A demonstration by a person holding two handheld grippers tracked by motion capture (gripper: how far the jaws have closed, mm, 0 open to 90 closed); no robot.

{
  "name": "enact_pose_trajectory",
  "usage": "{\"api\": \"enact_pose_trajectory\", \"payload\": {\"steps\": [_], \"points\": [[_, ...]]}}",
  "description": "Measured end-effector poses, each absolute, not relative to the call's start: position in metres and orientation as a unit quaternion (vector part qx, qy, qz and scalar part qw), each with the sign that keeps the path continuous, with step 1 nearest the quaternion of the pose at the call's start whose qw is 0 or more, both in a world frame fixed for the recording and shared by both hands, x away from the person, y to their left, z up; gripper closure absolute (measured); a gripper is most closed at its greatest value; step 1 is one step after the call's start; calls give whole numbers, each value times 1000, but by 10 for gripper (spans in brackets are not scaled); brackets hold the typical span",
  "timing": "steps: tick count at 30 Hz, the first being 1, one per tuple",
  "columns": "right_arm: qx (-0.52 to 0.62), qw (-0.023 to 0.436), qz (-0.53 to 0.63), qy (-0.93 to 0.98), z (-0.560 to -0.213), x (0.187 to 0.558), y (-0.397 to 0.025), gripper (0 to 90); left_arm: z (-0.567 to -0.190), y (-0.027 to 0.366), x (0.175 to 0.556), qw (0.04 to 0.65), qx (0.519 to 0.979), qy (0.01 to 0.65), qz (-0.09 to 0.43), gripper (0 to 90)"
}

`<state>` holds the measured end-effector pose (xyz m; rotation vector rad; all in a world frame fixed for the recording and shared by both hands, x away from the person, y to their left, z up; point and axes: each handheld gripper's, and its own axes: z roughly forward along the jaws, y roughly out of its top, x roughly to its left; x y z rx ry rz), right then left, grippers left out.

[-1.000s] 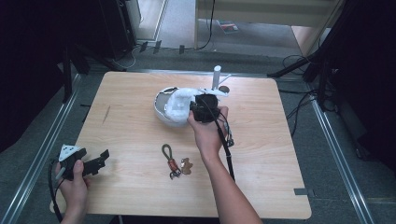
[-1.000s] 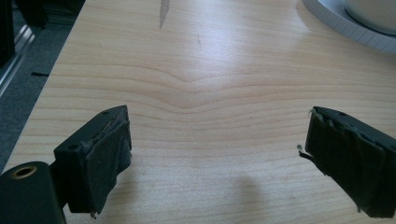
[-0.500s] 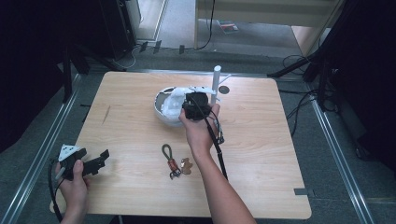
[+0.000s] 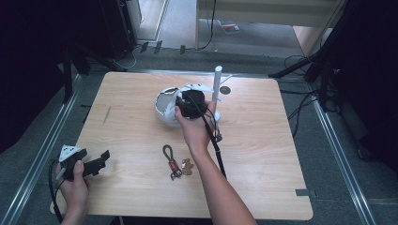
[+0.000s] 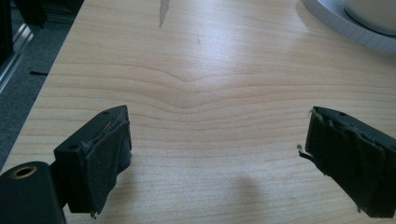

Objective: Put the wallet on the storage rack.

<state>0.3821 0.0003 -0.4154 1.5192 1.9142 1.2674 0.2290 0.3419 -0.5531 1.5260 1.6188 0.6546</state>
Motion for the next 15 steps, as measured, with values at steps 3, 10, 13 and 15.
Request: {"api": "enact_pose_trajectory", "payload": {"steps": [3,10,13,15], "points": [[540,201,445,685,-418,385,5,735,-553,342,229,400,603,640,259,77],[533,209,429,699,-428,390,16,740,-553,342,229,400,604,639,259,77],[530,211,425,702,-432,391,19,741,-553,342,229,400,604,640,258,77],[530,208,418,708,-436,393,20,741,-553,342,229,400,603,640,258,77]]}}
